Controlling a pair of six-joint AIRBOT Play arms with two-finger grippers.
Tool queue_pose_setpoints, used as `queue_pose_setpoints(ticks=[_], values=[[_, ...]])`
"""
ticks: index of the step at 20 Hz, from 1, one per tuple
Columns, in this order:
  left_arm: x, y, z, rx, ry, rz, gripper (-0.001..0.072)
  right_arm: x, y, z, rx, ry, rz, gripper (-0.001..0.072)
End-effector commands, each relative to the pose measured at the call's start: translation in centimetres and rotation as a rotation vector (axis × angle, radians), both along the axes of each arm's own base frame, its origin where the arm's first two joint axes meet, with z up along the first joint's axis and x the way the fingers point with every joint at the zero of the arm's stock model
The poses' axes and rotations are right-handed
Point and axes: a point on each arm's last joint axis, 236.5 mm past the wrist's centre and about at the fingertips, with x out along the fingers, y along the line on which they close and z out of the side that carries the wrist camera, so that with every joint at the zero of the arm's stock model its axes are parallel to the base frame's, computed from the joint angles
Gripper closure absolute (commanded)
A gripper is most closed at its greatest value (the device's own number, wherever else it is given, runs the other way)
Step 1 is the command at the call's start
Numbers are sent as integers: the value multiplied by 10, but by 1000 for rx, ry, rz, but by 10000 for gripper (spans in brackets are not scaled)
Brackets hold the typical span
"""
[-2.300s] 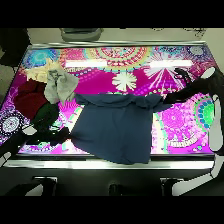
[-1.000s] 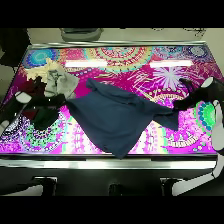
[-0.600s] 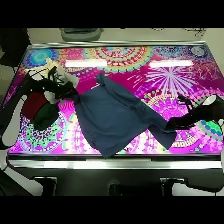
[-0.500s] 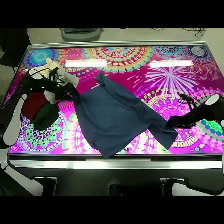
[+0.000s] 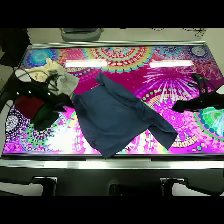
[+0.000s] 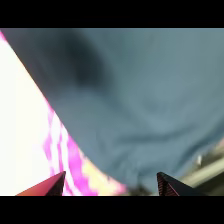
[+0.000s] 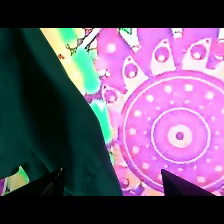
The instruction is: Fold the shirts.
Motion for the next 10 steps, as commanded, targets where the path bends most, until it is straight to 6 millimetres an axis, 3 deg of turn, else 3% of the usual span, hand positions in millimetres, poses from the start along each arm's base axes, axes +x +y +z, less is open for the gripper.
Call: queue_pose_setpoints(ticks=[1,3,6,10], values=[[-75,-15,-48,7,103,0,-13,-15,29,-36,144,147,77,7],[-107,-38,-73,-27,131,21,-13,-28,40,-57,164,233,145,4],[-136,-72,-100,-67,162,29,-13,-30,59,-73,154,261,236,-1],[-132,-107,-107,-76,76,14,-13,-25,62,-83,123,252,259,-2]])
